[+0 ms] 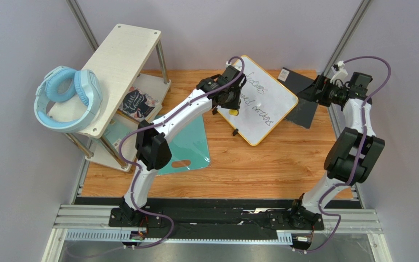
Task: Erase the whiteboard
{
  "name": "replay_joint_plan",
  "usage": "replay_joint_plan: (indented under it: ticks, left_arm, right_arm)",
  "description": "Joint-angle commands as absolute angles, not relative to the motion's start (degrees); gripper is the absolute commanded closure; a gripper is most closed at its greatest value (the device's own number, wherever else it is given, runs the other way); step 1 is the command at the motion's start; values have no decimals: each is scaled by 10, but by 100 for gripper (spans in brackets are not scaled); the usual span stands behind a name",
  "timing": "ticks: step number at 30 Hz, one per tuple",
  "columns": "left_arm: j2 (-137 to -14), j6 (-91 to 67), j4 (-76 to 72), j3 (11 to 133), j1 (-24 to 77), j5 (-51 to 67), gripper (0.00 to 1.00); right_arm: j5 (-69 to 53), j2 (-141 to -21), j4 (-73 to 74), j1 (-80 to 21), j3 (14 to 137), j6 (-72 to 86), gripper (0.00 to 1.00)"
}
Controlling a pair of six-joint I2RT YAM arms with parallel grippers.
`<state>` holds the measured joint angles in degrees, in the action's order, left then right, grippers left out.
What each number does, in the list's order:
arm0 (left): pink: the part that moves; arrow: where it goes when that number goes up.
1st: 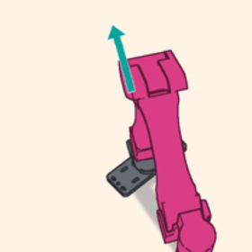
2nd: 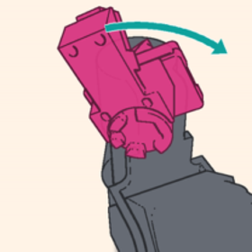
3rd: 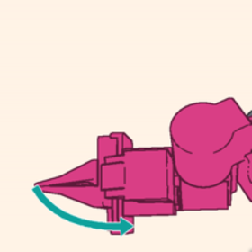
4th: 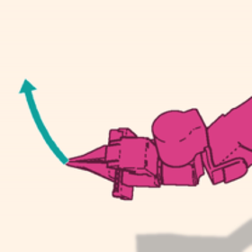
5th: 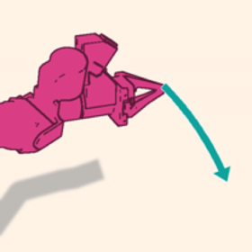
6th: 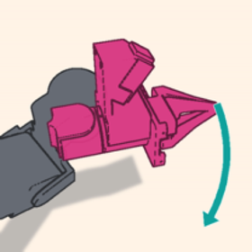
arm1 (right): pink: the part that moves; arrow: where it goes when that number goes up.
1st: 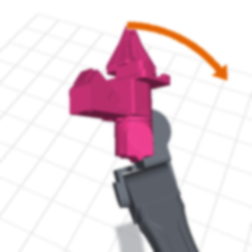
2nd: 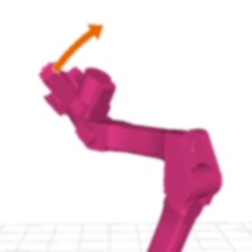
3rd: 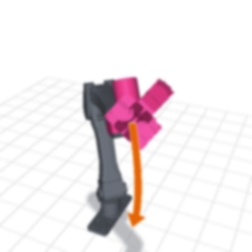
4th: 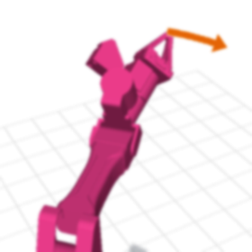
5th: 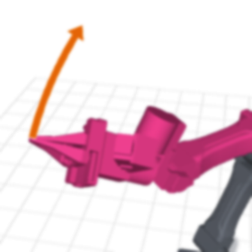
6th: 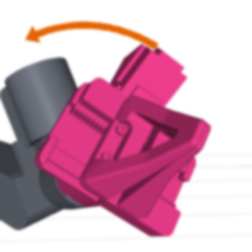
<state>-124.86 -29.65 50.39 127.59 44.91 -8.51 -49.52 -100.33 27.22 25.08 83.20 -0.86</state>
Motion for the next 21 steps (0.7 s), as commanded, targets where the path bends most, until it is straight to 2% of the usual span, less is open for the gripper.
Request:
replay_joint_plan:
  ticks: [1, 4, 9, 12, 16, 18, 19, 21]
  left_arm:
    - [-1252, -278, 436, 1281, 427, -95, 100]
    - [-1259, -267, 423, 1288, 421, -103, 100]
    - [-1265, -262, 426, 1302, 412, -110, 100]
    - [-1265, -260, 427, 1303, 409, -117, 100]
    - [-1266, -253, 418, 1305, 408, -121, 100]
    - [-1266, -244, 404, 1307, 408, -122, 100]
    - [-1268, -241, 398, 1308, 408, -123, 100]
    - [-1268, -232, 378, 1310, 408, -121, 100]
  right_arm:
    - [-608, -1057, 289, 241, 896, -8, 8]
    - [-613, -1081, 316, 225, 913, -26, 9]
    - [-599, -1099, 343, 189, 917, -60, 18]
    - [-610, -1109, 344, 182, 922, -57, 35]
    - [-612, -1119, 364, 181, 934, -76, 70]
    - [-609, -1115, 375, 180, 939, -92, 80]
    - [-608, -1114, 394, 179, 940, -106, 90]
    - [-603, -1110, 418, 176, 950, -150, 97]
